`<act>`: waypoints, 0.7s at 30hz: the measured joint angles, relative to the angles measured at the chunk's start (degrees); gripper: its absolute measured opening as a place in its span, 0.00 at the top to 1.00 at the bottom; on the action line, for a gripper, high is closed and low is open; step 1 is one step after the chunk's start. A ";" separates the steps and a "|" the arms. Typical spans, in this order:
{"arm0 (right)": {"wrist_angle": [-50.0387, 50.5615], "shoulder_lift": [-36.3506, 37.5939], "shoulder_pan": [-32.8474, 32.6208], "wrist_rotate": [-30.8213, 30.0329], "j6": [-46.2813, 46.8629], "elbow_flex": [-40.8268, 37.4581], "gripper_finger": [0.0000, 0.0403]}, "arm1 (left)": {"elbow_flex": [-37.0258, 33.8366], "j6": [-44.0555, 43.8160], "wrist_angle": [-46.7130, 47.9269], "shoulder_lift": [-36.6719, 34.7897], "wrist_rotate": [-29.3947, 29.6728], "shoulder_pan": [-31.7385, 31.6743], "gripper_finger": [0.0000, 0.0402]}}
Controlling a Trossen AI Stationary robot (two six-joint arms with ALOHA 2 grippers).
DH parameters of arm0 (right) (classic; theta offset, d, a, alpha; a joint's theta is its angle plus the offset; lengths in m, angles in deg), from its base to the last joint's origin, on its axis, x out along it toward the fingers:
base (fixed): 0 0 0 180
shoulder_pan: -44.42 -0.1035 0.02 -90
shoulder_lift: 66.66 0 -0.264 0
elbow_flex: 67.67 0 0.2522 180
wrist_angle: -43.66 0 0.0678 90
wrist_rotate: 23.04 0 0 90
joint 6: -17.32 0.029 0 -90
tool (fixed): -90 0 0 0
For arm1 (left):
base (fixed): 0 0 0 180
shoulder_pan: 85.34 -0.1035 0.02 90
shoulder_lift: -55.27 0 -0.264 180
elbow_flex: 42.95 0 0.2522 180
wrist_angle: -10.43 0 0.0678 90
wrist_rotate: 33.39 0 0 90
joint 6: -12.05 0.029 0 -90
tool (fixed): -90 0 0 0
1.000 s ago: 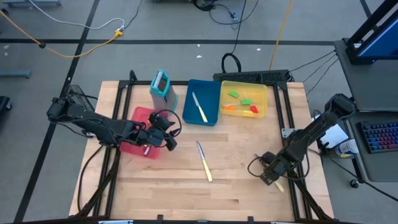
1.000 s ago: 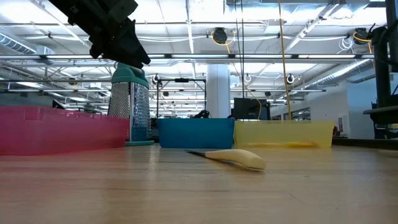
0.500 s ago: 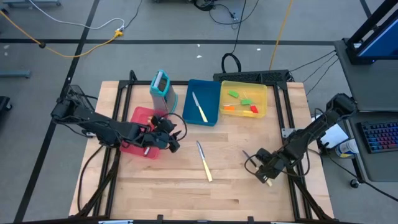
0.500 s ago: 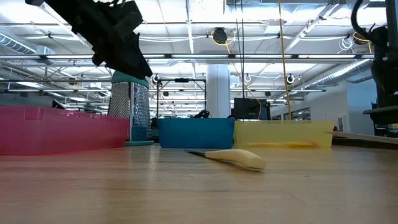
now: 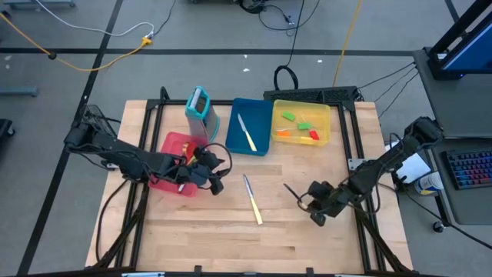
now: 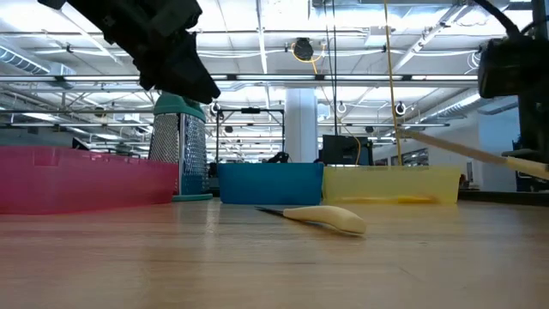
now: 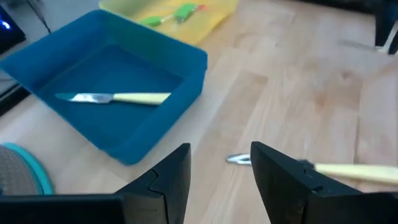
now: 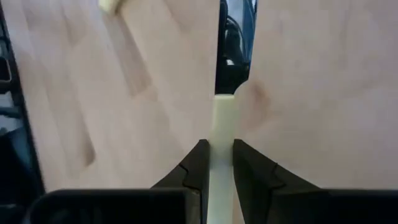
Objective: Pick & Place Kitchen Items
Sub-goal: Put the right yellow table knife into the blue bin
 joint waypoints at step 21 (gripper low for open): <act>-43.33 -5.28 19.35 -29.55 -46.82 0.04 0.89 | -0.04 -1.80 -2.70 0.17 0.30 -0.24 0.58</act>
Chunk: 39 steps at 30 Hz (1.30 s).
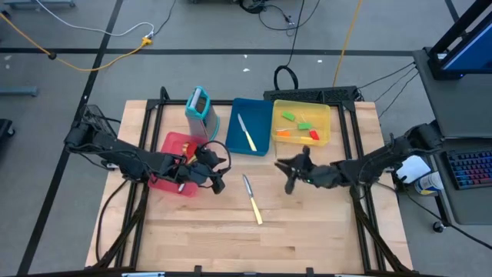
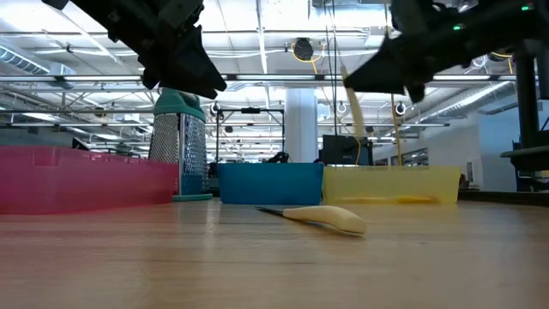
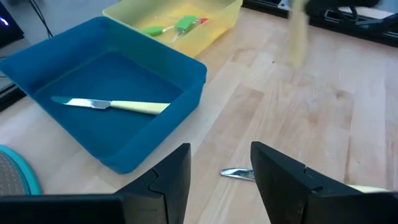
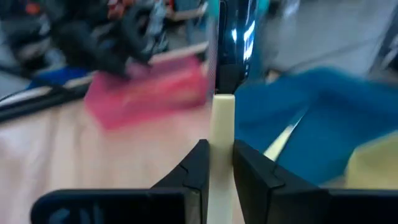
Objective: Pick & Place Kitchen Items
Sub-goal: Put the right yellow table knife into the blue bin
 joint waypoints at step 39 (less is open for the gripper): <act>15.69 -35.95 36.50 20.07 -3.07 28.99 0.89 | 0.00 9.07 0.55 -0.02 -0.21 -0.04 0.58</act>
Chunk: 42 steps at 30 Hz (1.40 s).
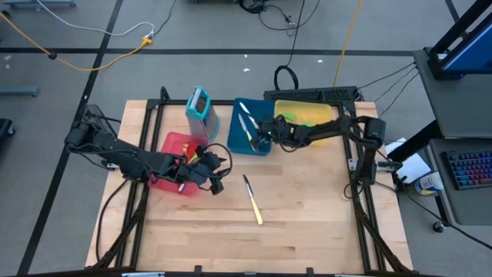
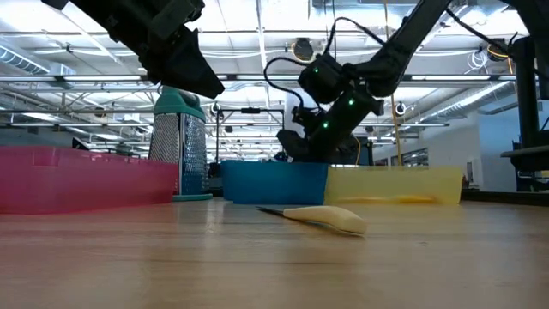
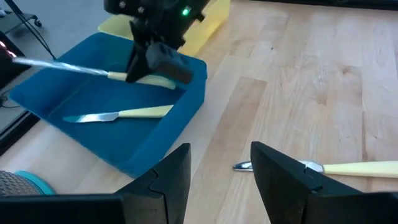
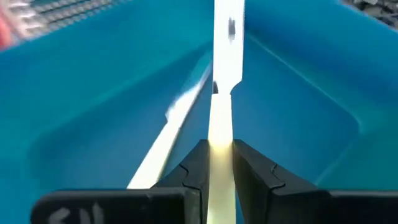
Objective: Pick & Place Kitchen Items
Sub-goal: Put the right yellow table knife into the blue bin, then put the yellow table knife into the blue bin
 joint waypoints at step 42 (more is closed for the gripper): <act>-7.16 3.05 -0.52 6.42 -9.38 -0.47 0.56 | 0.00 -0.15 0.15 0.00 -0.70 0.00 0.58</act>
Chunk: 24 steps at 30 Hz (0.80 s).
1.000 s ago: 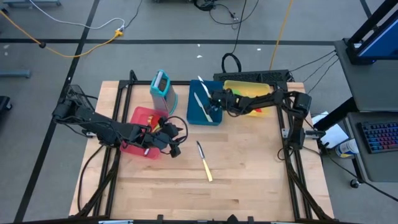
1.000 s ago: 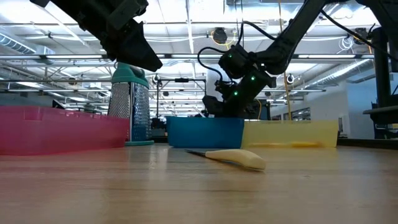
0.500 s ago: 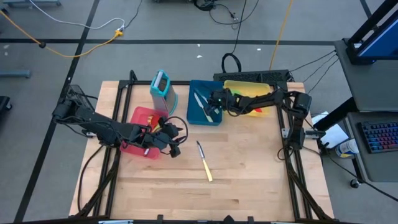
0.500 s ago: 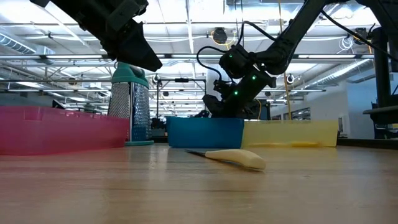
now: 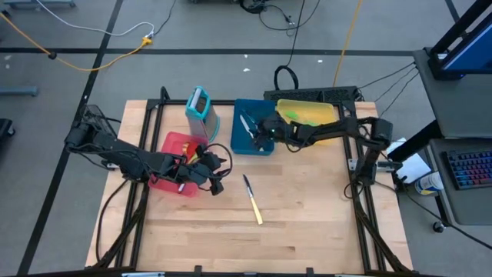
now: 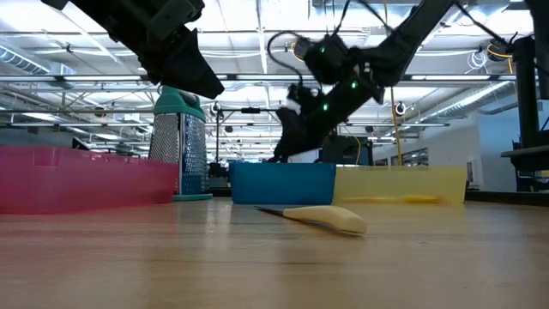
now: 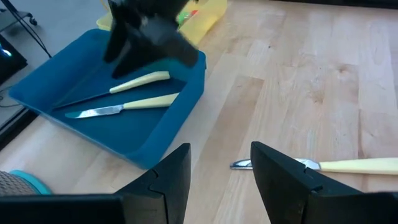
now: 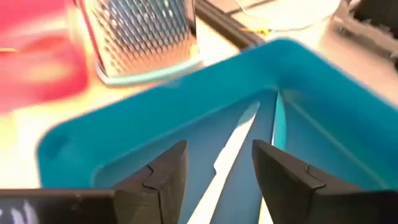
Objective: Pick & Place Kitchen Items
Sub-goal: Put the yellow table knife into the blue bin
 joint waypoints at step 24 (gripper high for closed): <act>11.11 11.72 -29.78 -6.14 15.61 -1.39 0.58 | 0.00 -4.38 0.42 0.00 -0.13 0.20 0.58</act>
